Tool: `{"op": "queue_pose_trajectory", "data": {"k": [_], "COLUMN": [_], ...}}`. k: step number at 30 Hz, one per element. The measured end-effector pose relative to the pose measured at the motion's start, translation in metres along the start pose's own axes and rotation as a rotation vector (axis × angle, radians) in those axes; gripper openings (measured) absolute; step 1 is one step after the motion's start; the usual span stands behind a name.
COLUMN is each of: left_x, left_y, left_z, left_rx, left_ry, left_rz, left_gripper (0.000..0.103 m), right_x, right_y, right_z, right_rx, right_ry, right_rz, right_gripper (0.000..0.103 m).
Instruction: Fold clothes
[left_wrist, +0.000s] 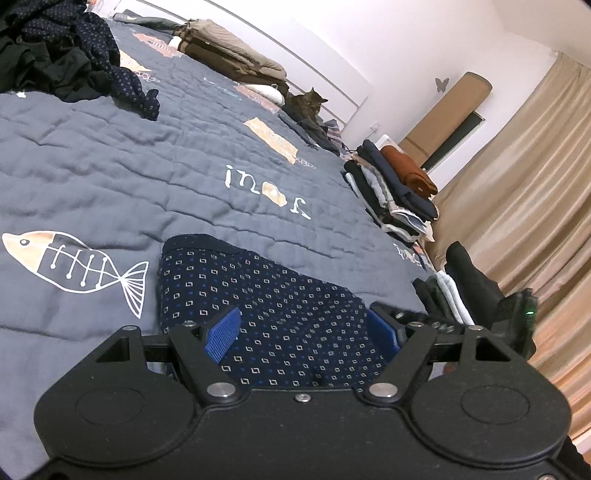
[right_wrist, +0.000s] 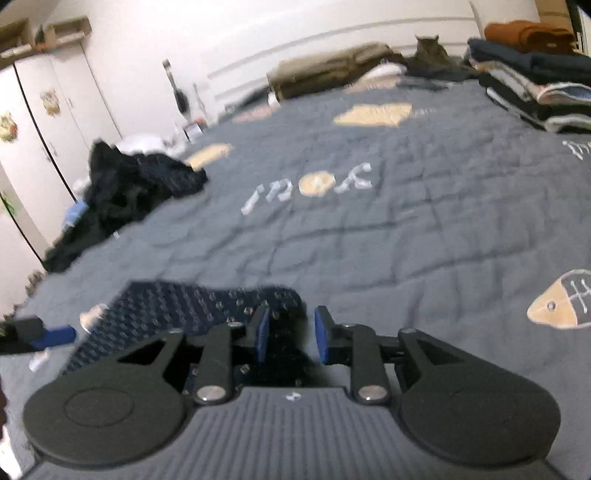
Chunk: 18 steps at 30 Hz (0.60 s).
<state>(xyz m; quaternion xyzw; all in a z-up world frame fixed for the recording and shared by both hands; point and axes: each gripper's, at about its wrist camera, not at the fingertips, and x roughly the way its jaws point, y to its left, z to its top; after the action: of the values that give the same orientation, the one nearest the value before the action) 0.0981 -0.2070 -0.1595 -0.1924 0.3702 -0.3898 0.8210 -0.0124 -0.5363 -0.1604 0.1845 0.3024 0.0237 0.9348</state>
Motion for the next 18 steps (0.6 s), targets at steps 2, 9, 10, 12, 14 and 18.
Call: {"op": "queue_pose_trajectory", "data": {"k": [2,9,10,12,14,18], "left_x": [0.001,0.001,0.001,0.001,0.001,0.0], "left_y": [0.0,-0.001,-0.001,-0.001,-0.001,-0.003], "left_z": [0.0,-0.003,-0.003,-0.003,-0.002,-0.002], "left_rx": [0.004,0.014,0.013,0.013,0.013,0.018], "left_ry": [0.001,0.01,0.009,0.008,0.008,0.005], "left_rz": [0.001,0.0,0.0,0.001,0.002,0.0], "left_gripper": [0.074,0.074,0.074,0.074,0.074,0.074], "right_x": [-0.008,0.011,0.016,0.024,0.028,0.01], "right_y": [0.004,0.02,0.02,0.017,0.007,0.008], "right_z": [0.005,-0.003,-0.007,-0.014,-0.021,-0.017], "right_rx": [0.019,0.099,0.092,0.086,0.107,0.136], "right_ry": [-0.011,0.126,0.15,0.193,0.211,0.163], "right_rz": [0.098,0.388,0.359,0.308,0.287,0.297], "right_gripper": [0.029,0.04,0.04,0.04,0.04,0.041]}}
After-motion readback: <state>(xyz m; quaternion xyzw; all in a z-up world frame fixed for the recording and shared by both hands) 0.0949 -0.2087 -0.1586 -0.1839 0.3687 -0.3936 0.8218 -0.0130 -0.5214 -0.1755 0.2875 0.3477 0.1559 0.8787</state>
